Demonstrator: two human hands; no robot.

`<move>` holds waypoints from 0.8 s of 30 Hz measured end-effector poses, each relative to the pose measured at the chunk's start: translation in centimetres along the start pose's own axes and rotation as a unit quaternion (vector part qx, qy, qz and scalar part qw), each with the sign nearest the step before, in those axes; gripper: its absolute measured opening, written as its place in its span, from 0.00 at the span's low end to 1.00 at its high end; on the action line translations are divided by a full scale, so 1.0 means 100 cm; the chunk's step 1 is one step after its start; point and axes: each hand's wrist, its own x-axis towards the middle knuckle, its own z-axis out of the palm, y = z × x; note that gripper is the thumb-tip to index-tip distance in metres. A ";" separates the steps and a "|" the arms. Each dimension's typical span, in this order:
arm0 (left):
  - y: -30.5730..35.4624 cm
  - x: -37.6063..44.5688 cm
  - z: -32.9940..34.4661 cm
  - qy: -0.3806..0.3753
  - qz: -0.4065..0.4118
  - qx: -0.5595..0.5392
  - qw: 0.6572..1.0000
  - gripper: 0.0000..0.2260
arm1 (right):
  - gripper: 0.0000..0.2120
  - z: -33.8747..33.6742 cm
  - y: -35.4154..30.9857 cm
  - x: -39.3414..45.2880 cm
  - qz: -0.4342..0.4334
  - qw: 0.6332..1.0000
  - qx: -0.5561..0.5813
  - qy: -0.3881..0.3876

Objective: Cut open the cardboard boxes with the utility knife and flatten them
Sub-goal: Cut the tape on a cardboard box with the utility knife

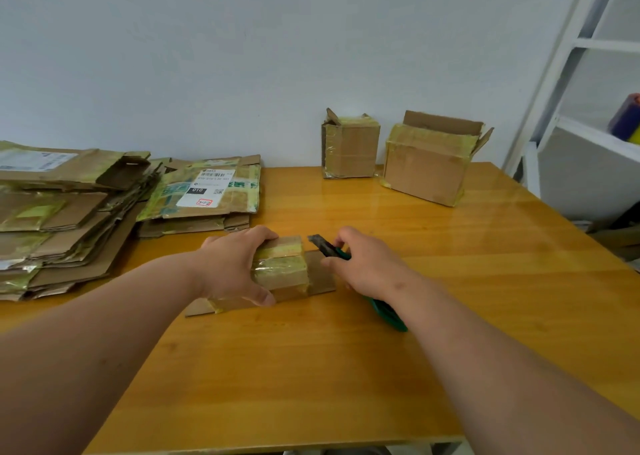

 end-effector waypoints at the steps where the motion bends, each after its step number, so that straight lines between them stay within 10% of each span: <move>1: 0.000 0.000 0.000 0.003 0.002 -0.002 1.000 0.41 | 0.13 0.003 -0.002 0.001 -0.004 1.000 -0.006 0.010; 24: -0.003 -0.001 0.003 0.005 0.005 -0.013 1.000 0.43 | 0.08 0.012 -0.003 0.013 -0.019 0.994 -0.056 0.091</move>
